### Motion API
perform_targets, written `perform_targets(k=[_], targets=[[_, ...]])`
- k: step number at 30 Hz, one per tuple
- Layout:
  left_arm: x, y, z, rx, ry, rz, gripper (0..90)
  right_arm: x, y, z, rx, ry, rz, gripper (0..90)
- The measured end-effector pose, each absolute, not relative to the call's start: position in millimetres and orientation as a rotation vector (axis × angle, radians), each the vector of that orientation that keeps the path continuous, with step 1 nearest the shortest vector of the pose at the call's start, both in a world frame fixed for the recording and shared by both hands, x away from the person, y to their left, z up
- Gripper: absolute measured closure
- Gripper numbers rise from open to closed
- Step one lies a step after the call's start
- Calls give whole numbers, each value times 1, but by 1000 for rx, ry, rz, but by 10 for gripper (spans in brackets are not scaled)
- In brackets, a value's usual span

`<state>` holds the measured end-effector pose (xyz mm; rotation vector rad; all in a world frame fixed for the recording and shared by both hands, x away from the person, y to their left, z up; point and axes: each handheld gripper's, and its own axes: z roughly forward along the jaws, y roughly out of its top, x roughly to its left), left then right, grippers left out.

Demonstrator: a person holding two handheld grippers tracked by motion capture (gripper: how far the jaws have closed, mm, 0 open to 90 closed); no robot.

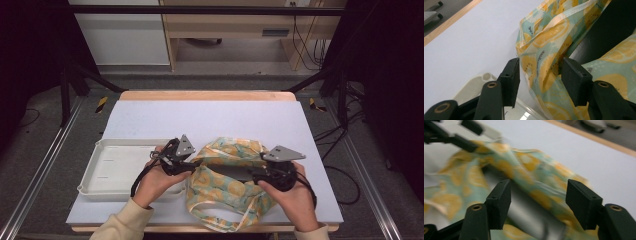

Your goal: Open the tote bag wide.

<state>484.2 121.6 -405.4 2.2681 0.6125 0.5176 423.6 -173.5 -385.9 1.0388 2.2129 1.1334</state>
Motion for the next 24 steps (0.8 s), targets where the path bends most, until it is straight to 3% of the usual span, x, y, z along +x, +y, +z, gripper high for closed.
perform_targets(k=[12, 24], targets=[[482, 120, -402, 2258, 586, 513, 535, 423, -110, -414, 901, 2437, 1137, 533], [484, 115, -409, 2289, 571, 498, 637, 413, -95, -426, 797, 2505, 1100, 845]])
